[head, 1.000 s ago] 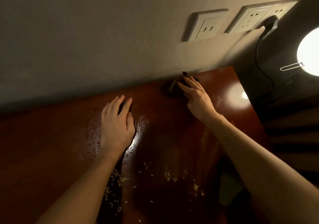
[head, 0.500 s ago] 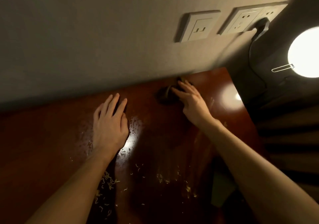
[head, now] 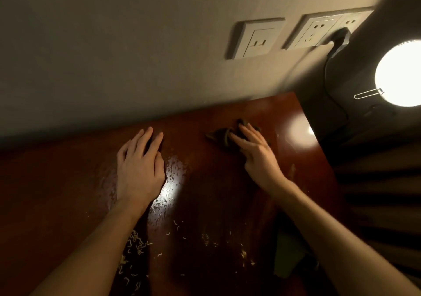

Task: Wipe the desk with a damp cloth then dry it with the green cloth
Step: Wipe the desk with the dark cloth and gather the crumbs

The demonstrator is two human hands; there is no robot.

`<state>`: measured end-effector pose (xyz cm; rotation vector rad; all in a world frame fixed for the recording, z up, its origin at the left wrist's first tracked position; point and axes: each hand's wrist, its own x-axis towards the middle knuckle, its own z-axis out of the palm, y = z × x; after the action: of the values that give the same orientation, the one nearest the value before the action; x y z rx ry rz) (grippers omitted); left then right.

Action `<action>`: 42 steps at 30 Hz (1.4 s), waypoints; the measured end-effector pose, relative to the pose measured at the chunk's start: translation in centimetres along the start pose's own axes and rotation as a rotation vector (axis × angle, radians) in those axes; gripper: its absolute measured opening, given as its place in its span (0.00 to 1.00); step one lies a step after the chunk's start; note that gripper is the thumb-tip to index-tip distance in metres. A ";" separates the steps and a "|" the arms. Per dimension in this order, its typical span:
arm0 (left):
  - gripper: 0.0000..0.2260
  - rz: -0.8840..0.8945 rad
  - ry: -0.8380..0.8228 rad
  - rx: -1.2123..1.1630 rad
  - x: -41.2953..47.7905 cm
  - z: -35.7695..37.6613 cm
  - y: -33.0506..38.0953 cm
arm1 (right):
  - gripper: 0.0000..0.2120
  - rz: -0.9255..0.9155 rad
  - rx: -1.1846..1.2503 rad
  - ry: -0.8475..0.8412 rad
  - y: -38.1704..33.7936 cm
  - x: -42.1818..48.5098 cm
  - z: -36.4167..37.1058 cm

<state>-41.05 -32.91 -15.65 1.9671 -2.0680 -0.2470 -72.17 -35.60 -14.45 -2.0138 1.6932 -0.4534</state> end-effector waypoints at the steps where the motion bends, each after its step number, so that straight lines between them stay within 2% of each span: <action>1: 0.24 -0.001 0.000 0.002 0.0 0.0 0.0 | 0.32 -0.017 -0.011 -0.013 1.1 1.5 -0.7; 5: 0.24 0.000 -0.003 0.007 -0.1 0.0 0.0 | 0.30 0.089 -0.021 0.028 4.6 4.3 -3.3; 10: 0.24 0.004 -0.011 -0.006 -0.1 -0.2 0.1 | 0.27 0.247 -0.005 0.193 3.9 -0.3 -1.8; 12: 0.24 0.011 -0.008 -0.007 -0.1 -0.1 0.0 | 0.30 0.231 -0.030 0.198 2.3 -2.8 -0.1; 14: 0.24 0.014 -0.007 -0.001 0.0 0.0 -0.1 | 0.33 0.162 -0.048 0.132 1.5 -4.0 0.6; 17: 0.24 0.008 -0.007 0.055 0.2 0.1 0.2 | 0.32 0.068 -0.043 0.063 2.7 -2.0 -0.8; 21: 0.18 0.008 -0.048 0.165 1.9 -0.5 2.0 | 0.28 0.177 -0.026 0.094 5.2 3.4 -3.0; 23: 0.16 0.101 -0.058 0.139 3.2 -0.1 3.8 | 0.28 0.275 0.001 0.167 5.4 4.5 -3.0; 27: 0.24 0.342 -0.134 0.019 5.2 2.7 9.1 | 0.30 0.307 0.007 0.240 3.1 1.8 -1.3; 30: 0.26 0.347 -0.157 -0.057 5.6 4.6 13.4 | 0.28 0.198 -0.011 0.175 2.9 -0.2 -1.3; 33: 0.26 0.350 -0.158 -0.063 5.0 6.1 14.8 | 0.30 0.108 -0.029 0.085 5.4 1.9 -3.3; 38: 0.27 0.304 -0.120 -0.105 4.3 6.3 14.9 | 0.28 0.145 -0.070 0.109 9.4 6.9 -6.4; 42: 0.25 0.294 -0.128 -0.091 4.5 6.4 15.0 | 0.26 0.228 -0.042 0.153 10.1 7.0 -6.4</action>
<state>-57.42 -36.87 -16.68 1.6066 -2.3472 -0.4056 -82.64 -44.70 -14.92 -1.8251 2.0123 -0.5067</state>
